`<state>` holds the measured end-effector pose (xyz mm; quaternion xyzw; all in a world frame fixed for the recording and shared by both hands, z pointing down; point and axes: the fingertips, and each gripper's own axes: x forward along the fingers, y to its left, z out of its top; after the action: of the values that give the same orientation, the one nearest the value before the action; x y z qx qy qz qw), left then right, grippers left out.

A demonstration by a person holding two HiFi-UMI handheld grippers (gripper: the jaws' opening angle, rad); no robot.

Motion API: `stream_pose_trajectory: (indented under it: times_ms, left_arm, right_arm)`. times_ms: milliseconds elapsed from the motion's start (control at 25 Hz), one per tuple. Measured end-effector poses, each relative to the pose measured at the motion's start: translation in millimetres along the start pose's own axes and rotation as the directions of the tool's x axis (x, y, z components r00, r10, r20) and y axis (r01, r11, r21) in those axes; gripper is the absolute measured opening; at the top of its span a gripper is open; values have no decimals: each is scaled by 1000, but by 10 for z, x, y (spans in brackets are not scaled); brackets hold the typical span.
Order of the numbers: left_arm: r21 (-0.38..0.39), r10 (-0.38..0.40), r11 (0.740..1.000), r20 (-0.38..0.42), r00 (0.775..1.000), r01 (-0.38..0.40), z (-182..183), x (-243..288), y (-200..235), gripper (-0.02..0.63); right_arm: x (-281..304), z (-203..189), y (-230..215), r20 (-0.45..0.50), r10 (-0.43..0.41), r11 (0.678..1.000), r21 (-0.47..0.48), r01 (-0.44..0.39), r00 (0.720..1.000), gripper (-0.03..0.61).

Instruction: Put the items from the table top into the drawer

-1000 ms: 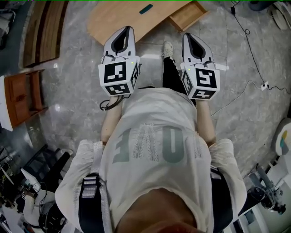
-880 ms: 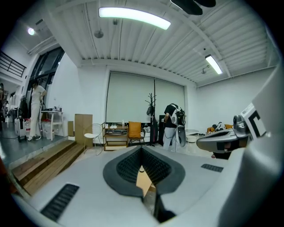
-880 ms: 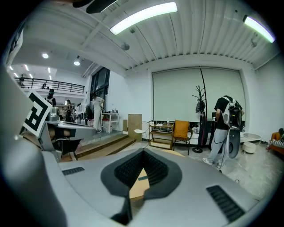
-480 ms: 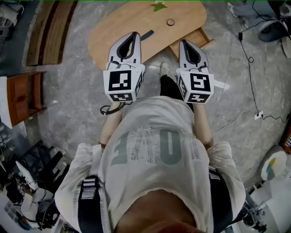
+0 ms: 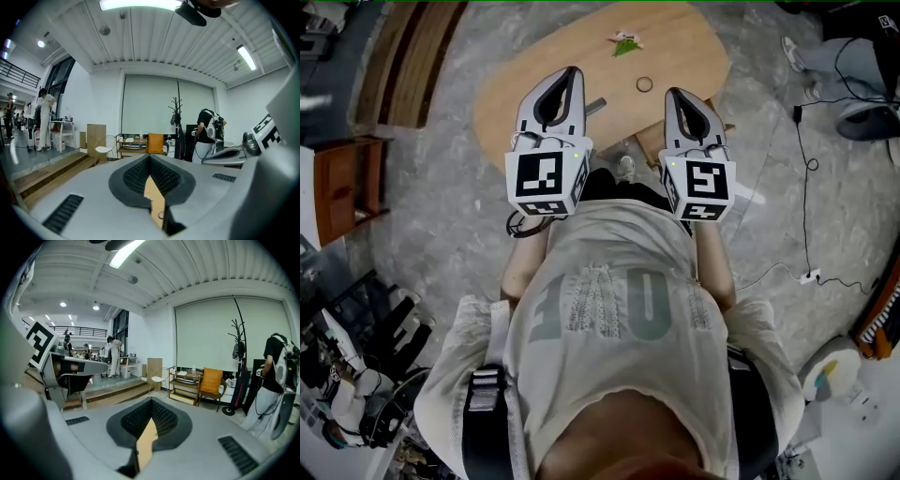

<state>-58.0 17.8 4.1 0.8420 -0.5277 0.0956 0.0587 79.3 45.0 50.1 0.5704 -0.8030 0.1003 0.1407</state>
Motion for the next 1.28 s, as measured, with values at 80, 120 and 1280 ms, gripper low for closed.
stream_pose_trajectory:
  times_ms: [80,120,1280]
  left_arm:
    - [0,1,1000,-3,1000,-1,39,97,42,8]
    - [-2,0,1000,-4,1000,0,53,135,61,8]
    - [64,-100,993,-5,995,100,-570,1402,-87,8]
  right_arm:
    - [95,43,-10,5,7,1000,3,-7,1000,3]
    - [131,65,-2,8,9,1000,4,-9,1000,5]
    - [1135,-360,-547,19,-10,1000,3,10,1000,5]
